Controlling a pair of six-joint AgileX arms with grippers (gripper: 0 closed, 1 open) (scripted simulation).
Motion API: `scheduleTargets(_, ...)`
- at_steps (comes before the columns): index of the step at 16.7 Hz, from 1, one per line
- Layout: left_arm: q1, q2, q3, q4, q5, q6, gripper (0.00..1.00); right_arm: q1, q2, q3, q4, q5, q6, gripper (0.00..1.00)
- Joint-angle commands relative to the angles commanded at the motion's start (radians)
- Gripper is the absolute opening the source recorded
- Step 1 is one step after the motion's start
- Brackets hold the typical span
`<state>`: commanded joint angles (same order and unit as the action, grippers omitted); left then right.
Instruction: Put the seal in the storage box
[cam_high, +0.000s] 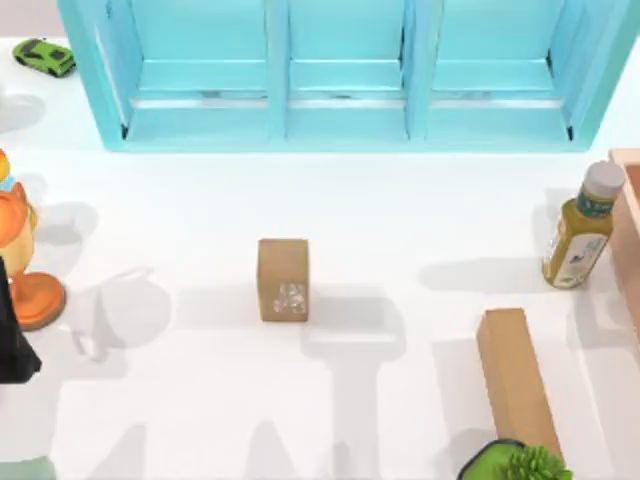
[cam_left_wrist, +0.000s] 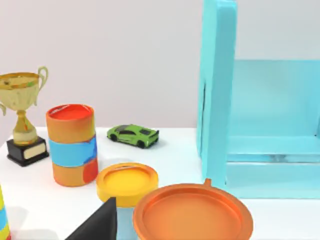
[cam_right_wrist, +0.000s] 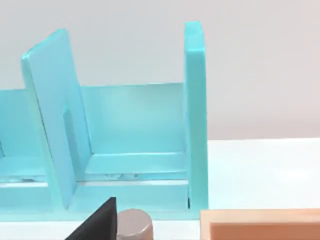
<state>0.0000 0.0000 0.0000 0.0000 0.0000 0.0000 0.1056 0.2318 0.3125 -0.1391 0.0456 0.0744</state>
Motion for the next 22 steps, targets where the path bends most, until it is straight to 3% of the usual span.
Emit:
scheduleTargets(12, 0.0, 0.0, 0.0, 0.0, 0.0, 0.0, 1.0, 0.358, 0.875, 1.065, -0.531, 0.114, 0.282, 1.0)
scheduleTargets(22, 0.0, 0.0, 0.0, 0.0, 0.0, 0.0, 1.0, 0.602, 1.688, 1.9, -1.049, 0.123, 0.546, 1.0)
